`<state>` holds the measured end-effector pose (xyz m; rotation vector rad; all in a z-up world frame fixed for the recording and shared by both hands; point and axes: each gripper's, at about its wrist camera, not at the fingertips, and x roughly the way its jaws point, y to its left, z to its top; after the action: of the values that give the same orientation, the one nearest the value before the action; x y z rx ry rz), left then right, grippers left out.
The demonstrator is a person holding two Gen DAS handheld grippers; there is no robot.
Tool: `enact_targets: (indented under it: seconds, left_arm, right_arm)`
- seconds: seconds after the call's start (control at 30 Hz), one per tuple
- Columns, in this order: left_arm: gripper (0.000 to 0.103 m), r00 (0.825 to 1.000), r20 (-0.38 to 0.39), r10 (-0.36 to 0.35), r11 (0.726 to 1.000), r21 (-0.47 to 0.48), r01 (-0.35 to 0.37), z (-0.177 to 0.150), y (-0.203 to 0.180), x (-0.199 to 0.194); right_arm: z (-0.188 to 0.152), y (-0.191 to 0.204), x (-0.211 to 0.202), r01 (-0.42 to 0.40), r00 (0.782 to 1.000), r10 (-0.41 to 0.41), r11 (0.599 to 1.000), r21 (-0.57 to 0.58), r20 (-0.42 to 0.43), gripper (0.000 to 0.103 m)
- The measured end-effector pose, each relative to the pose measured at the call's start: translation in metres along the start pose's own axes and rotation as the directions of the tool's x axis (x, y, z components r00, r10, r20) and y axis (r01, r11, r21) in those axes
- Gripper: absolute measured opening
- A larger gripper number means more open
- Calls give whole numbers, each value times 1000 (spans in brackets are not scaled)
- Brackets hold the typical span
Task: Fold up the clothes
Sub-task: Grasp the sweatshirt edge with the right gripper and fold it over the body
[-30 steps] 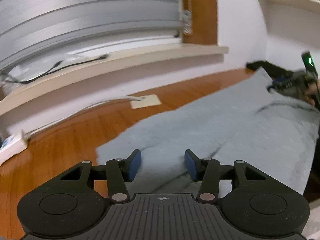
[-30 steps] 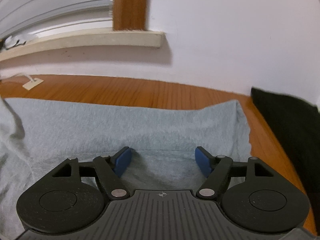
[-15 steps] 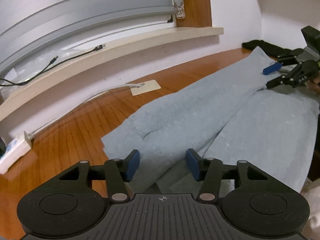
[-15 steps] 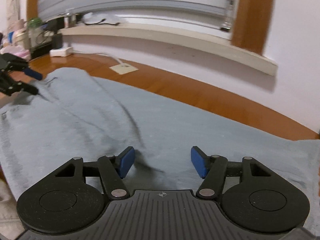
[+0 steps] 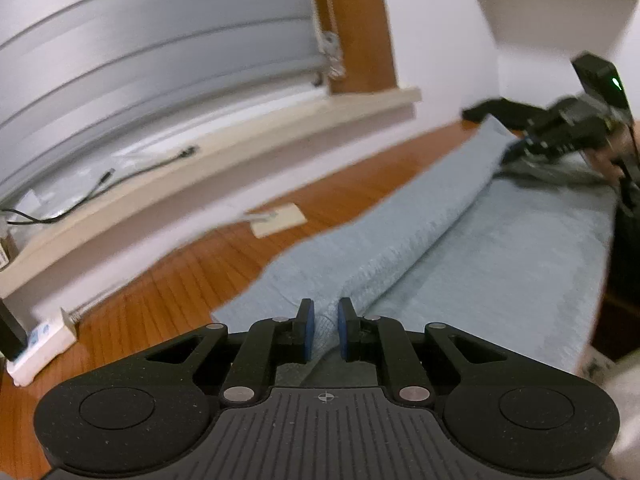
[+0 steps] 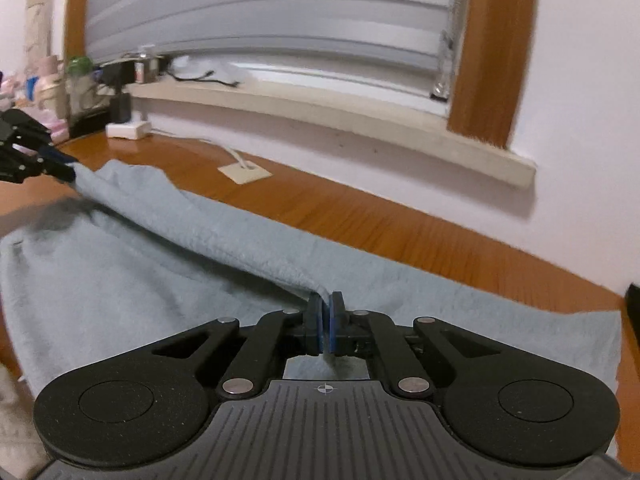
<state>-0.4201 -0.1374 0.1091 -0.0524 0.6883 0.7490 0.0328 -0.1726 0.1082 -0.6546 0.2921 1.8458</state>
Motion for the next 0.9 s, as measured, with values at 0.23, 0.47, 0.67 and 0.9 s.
enact_targets:
  seconds: [0.23, 0.47, 0.67, 0.9]
  left_arm:
    - [37, 1000, -18, -4, 998, -66, 3, -6, 9, -9]
    - [49, 999, 5, 35, 986, -161, -33, 24, 35, 12]
    - [60, 992, -89, 91, 971, -215, -108, 28, 59, 67]
    - [41, 990, -137, 42, 957, -280, -79, 2, 82, 67]
  right_arm:
    - [-12, -5, -6, -29, 999, 31, 998, 60, -20, 35]
    - [-5, -26, -17, -33, 998, 21, 982, 186, 66, 51]
    - [-16, -25, 20, 74, 997, -73, 976, 203, -14, 57]
    - [-28, -33, 29, 78, 997, -72, 971, 228, -33, 64]
